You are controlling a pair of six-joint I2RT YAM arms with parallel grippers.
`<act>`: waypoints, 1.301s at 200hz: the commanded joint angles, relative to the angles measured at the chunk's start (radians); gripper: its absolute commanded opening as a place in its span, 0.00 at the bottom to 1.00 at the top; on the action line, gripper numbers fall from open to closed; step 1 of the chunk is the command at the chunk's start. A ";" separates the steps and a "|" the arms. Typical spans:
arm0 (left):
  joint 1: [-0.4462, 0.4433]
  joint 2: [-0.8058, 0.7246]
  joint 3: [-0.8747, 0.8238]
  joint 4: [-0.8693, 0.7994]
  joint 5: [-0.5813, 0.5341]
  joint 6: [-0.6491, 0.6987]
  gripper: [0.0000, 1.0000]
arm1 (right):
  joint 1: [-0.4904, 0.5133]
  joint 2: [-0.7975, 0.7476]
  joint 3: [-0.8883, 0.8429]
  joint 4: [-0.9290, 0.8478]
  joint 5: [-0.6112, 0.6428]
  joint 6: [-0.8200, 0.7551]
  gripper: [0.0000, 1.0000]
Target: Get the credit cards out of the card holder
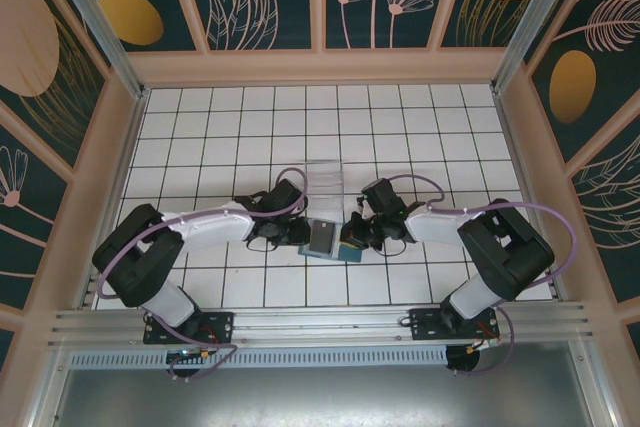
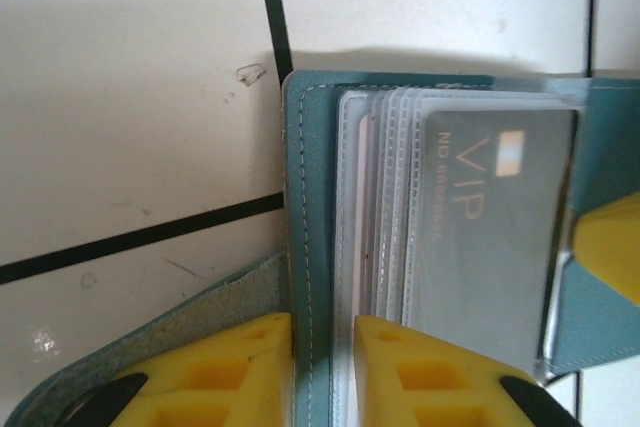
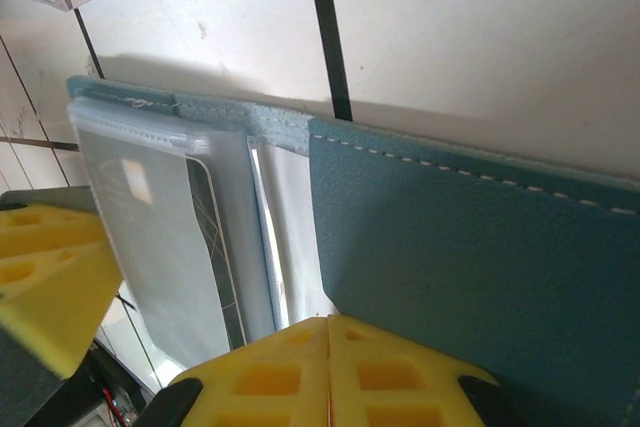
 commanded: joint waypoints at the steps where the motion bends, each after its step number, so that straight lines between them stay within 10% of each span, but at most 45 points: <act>1: 0.006 -0.065 -0.019 0.071 0.010 -0.028 0.24 | -0.003 -0.027 -0.004 -0.031 0.023 -0.026 0.09; 85: 0.008 -0.034 -0.076 0.179 0.064 -0.043 0.40 | 0.001 -0.042 0.000 0.003 -0.001 -0.010 0.12; 260: 0.008 0.056 -0.105 0.166 0.090 -0.026 0.14 | 0.035 0.006 -0.046 0.199 -0.047 0.041 0.23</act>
